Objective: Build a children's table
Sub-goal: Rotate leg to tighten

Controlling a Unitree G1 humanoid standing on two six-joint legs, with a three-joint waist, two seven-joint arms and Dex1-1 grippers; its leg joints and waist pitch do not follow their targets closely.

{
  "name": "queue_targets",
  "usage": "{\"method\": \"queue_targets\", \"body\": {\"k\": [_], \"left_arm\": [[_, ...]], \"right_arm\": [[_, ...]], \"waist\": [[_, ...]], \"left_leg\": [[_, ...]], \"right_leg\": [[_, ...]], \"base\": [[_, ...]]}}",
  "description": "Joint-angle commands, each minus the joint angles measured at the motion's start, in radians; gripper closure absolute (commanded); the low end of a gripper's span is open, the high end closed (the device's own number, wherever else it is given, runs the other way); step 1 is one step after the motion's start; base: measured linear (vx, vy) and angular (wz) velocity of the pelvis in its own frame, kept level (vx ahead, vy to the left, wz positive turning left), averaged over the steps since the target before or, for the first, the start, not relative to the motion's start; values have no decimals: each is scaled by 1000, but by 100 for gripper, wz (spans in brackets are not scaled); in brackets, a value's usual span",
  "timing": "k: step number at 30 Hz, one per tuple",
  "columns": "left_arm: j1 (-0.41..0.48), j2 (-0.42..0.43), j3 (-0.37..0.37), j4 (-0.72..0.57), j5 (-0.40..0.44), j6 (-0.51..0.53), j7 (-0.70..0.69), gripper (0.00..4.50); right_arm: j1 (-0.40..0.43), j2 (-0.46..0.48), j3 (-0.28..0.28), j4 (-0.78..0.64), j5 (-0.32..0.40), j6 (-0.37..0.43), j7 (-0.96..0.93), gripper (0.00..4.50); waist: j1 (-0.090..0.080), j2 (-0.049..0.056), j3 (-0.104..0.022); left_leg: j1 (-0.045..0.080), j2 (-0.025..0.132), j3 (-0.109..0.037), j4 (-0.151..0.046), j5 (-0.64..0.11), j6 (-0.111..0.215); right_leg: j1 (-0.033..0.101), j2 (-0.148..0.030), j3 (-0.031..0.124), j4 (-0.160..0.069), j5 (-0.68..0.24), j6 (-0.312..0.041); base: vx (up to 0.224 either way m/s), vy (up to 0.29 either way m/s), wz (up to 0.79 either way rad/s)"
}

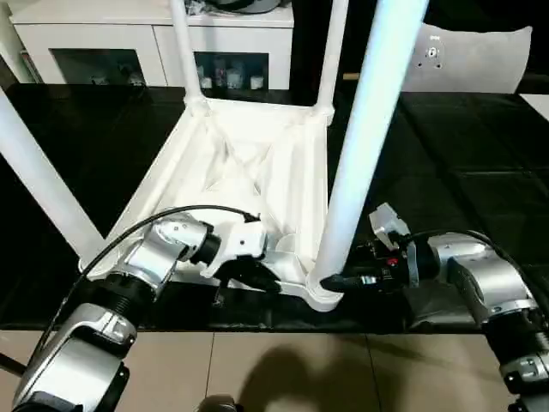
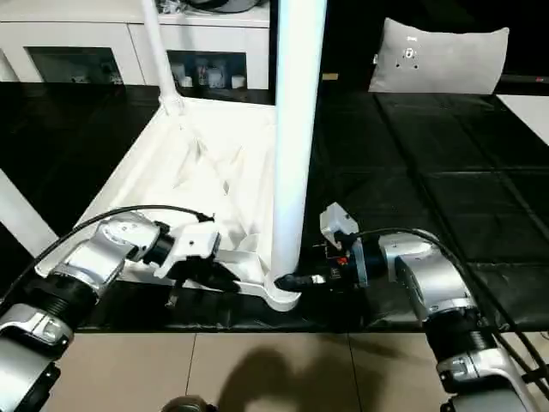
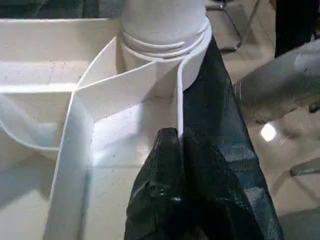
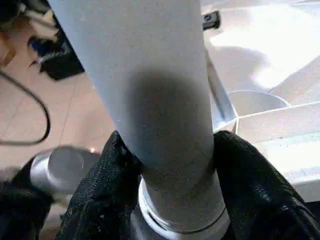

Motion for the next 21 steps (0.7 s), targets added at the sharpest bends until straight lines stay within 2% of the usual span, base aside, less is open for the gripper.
{"method": "queue_targets", "body": {"k": [1,2,3,4,5,6,7,8,10,11,13,14,15,17,19,20,21], "left_arm": [[-13,-38,24,-37,-32,44,51,450],[-15,-43,29,-35,-32,55,65,450],[-24,-79,46,-27,-15,117,167,450],[-28,-96,53,-23,-6,141,214,450],[-30,-107,57,-21,-2,157,243,450],[-30,-112,59,-20,-2,161,254,450],[-33,-129,67,-16,1,178,296,450],[-40,-172,88,-6,5,210,394,450],[-50,-223,112,12,5,218,489,450],[-52,-249,118,15,7,215,525,450],[-55,-275,123,16,6,225,558,450],[-55,-286,119,12,10,228,568,450],[-54,-288,118,11,14,229,571,450],[-53,-292,115,8,25,230,577,450],[-48,-287,105,-1,40,233,583,450],[-43,-276,98,-4,46,217,580,450],[-41,-270,96,-5,47,209,576,450]], "right_arm": [[-19,37,-21,-11,7,37,-112,247],[-22,45,-23,-6,-2,41,-141,248],[-61,114,-49,61,-67,44,-361,249],[-78,142,-62,89,-85,54,-447,250],[-89,159,-70,106,-95,63,-500,250],[-92,164,-72,109,-97,66,-514,250],[-102,184,-80,124,-106,78,-568,250],[-126,234,-107,159,-124,105,-699,250],[-156,294,-149,209,-123,108,-838,250],[-161,320,-158,218,-118,86,-869,250],[-160,339,-149,217,-128,44,-882,250],[-158,349,-150,218,-127,31,-884,217],[-158,351,-152,219,-127,29,-886,197],[-154,360,-161,216,-123,18,-888,181],[-140,363,-174,199,-106,4,-866,163],[-127,352,-183,187,-95,-7,-844,163],[-122,345,-185,184,-93,-10,-834,148]], "waist": [[-8,-7,-77],[-11,-7,-77],[-17,-7,-75],[-37,-7,-70],[-51,-12,-71],[-57,-10,-71],[-62,-2,-69],[-81,-1,-72],[-95,-3,-77],[-99,-5,-78],[-98,-5,-79],[-94,-8,-81],[-92,-7,-82],[-88,-1,-83],[-83,-1,-85],[-75,-1,-88],[-72,-1,-88]], "left_leg": [[6,82,-40,-67,-9,75],[5,80,-38,-67,-18,69],[5,76,-38,-69,-34,55],[6,71,-40,-72,-60,33],[1,63,-43,-73,-66,18],[2,60,-40,-72,-63,21],[3,57,-39,-71,-67,26],[3,63,-40,-70,-61,28],[-1,62,-43,-69,-36,34],[-4,60,-42,-67,-30,45],[-2,58,-40,-66,-20,57],[-3,58,-38,-67,1,80],[-5,58,-38,-67,11,88],[-2,66,-41,-66,35,108],[-1,68,-39,-65,42,112],[1,74,-41,-64,64,120],[2,75,-41,-63,68,124]], "right_leg": [[64,-125,83,-73,-284,-5],[65,-126,83,-74,-296,-4],[67,-126,81,-79,-330,5],[65,-124,73,-89,-381,11],[77,-125,68,-96,-415,37],[75,-124,70,-99,-420,45],[74,-123,68,-104,-427,49],[73,-120,69,-104,-400,38],[74,-119,71,-95,-346,12],[78,-124,75,-91,-326,2],[75,-122,78,-89,-309,0],[76,-120,80,-82,-269,-5],[77,-120,81,-78,-254,-7],[73,-120,83,-71,-209,-21],[74,-123,85,-69,-189,-30],[73,-125,88,-56,-145,-48],[71,-125,88,-54,-130,-53]], "base": [[0,0,0],[0,0,0],[0,0,0],[0,0,0],[0,0,0],[0,0,0],[0,0,0],[0,0,0],[0,0,0],[0,0,0],[0,0,0],[0,0,0],[0,0,0],[0,0,0],[0,0,0],[0,0,0],[0,0,0]]}}
